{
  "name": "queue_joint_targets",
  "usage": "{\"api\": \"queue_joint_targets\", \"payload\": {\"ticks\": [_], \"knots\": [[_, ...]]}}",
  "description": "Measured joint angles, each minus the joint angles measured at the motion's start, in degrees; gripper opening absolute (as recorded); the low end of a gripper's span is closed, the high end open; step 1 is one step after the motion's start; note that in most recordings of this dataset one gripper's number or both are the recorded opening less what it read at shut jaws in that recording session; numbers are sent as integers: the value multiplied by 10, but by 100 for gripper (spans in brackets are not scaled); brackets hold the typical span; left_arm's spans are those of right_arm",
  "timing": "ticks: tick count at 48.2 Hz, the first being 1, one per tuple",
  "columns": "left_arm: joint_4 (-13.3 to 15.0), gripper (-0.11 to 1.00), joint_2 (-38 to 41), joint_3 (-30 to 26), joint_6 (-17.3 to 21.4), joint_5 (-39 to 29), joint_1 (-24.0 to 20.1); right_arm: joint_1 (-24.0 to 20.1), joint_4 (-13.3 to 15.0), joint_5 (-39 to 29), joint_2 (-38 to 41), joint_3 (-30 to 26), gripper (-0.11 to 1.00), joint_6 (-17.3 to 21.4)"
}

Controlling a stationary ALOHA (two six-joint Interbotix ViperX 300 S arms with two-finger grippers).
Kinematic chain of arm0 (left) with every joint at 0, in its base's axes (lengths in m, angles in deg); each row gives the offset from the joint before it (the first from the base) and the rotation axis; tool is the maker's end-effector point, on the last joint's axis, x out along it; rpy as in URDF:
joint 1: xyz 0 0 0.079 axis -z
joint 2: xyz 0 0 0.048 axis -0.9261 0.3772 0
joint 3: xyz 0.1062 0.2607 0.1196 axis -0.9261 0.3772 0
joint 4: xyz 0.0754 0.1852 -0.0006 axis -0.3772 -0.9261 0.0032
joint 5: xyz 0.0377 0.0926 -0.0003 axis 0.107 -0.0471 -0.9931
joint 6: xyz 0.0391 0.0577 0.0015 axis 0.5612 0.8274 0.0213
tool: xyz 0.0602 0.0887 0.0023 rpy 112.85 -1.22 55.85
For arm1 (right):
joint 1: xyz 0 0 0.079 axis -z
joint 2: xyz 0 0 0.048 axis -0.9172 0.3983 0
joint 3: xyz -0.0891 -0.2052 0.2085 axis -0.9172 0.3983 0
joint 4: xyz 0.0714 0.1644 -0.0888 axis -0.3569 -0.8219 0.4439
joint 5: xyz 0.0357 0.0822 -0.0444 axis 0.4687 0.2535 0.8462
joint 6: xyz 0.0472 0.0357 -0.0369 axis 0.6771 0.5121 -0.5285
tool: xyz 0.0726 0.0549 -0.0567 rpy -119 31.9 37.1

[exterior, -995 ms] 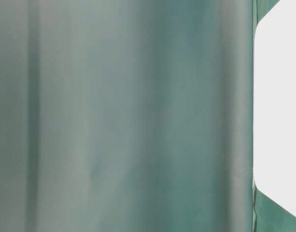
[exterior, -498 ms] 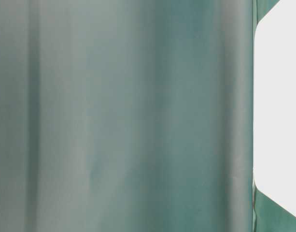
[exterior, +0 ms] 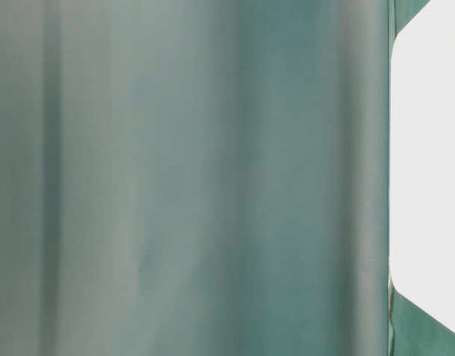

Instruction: Put the tape alternately from left to right into the white case.

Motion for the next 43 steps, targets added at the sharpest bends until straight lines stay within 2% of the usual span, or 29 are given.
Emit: {"api": "queue_joint_targets", "payload": {"ticks": [9, 25, 43], "knots": [[0, 59, 56, -23, -21, -44, 0, -1, -1, -29, 40, -23, 85, 0], [0, 59, 95, -54, -39, -160, 1, 0, -1, -178, 70, -62, 84, 21], [1, 59, 95, -54, -55, -168, 1, 0, 0, -185, 74, -64, 85, 22]]}}
